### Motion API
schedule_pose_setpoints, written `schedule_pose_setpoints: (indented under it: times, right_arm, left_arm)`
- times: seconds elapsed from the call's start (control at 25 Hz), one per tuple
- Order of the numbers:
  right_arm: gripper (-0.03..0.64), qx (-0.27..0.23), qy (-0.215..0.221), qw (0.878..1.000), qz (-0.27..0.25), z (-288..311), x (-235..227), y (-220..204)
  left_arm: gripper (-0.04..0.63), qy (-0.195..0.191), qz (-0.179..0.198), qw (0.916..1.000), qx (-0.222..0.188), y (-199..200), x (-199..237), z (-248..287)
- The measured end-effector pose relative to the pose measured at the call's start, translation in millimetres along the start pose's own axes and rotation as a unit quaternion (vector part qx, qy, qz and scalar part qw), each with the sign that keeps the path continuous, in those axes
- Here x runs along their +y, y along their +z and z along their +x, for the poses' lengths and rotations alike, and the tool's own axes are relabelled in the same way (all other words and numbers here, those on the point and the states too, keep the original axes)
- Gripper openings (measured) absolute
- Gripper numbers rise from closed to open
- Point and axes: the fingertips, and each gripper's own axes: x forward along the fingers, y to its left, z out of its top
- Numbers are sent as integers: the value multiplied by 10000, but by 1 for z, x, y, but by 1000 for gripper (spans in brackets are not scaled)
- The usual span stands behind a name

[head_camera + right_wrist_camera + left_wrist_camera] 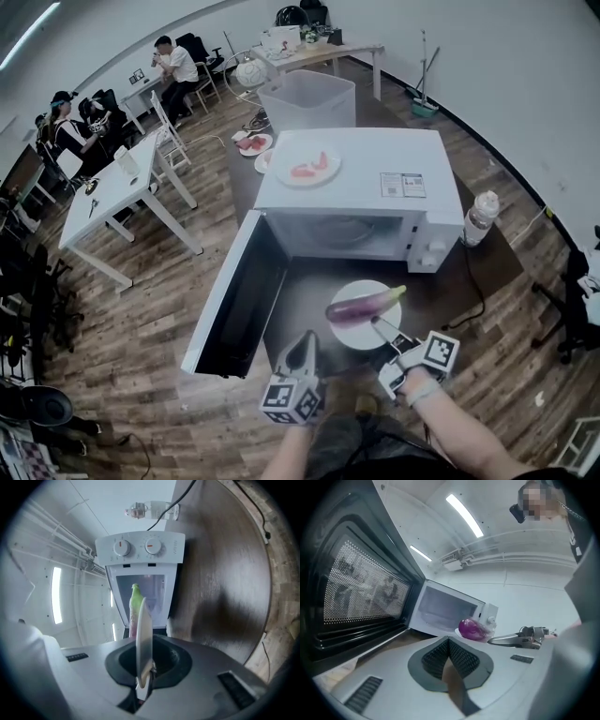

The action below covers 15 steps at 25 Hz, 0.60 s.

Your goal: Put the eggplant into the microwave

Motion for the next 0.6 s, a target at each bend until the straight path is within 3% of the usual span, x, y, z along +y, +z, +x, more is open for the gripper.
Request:
schedule_pose_setpoints:
  times: [0.28, 0.6]
  right_arm:
    - [9, 79, 51, 9999, 42, 24, -11, 5]
    - [9, -17, -27, 10000, 72, 48, -23, 17]
  left_arm:
    - [2, 56, -14, 10000, -29, -9, 4, 0]
    - [2, -133, 36, 9999, -81, -6, 9, 22]
